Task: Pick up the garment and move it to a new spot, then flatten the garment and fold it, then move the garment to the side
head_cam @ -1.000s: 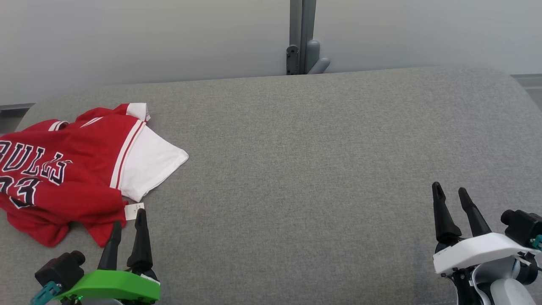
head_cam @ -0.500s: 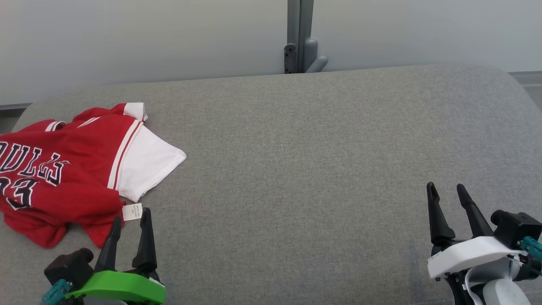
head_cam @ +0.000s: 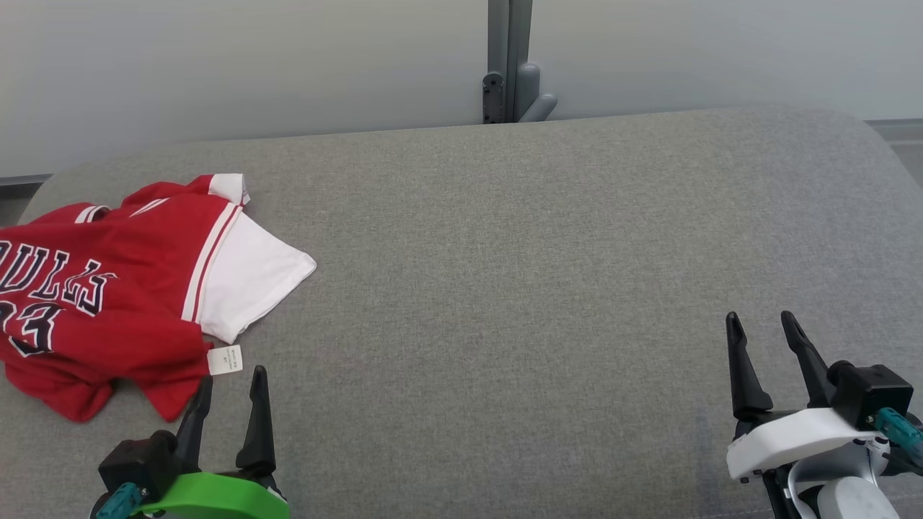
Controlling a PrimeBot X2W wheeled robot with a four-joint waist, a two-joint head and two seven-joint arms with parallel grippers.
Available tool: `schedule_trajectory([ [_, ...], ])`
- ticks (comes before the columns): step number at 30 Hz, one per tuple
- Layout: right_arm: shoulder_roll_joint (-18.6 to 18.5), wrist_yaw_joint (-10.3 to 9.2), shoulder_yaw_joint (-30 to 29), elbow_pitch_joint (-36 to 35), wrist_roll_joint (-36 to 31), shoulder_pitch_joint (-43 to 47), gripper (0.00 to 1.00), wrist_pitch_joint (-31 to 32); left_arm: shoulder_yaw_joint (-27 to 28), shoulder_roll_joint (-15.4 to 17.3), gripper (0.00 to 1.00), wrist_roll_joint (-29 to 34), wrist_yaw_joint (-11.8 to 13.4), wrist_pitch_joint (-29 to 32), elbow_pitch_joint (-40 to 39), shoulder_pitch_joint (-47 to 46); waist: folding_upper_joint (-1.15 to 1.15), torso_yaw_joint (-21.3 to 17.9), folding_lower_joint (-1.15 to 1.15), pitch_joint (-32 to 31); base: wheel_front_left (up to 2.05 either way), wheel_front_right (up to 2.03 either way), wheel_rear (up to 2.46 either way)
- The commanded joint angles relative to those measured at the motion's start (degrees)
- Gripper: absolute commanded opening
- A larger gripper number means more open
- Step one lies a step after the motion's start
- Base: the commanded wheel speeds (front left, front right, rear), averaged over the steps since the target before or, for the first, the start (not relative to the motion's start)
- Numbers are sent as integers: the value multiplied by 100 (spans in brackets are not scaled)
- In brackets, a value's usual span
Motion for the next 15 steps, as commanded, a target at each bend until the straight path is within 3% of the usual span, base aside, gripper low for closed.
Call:
schedule_trajectory([
  [1,1,2,-20,-20,-181,-23,100,-67,9,54,100,152,-21,-52,-13,17,0,17,0,-2,0,0,0],
  [15,40,1,22,11,-769,1,100,-226,22,61,100,766,-21,-203,39,102,0,94,0,-18,0,0,0],
])
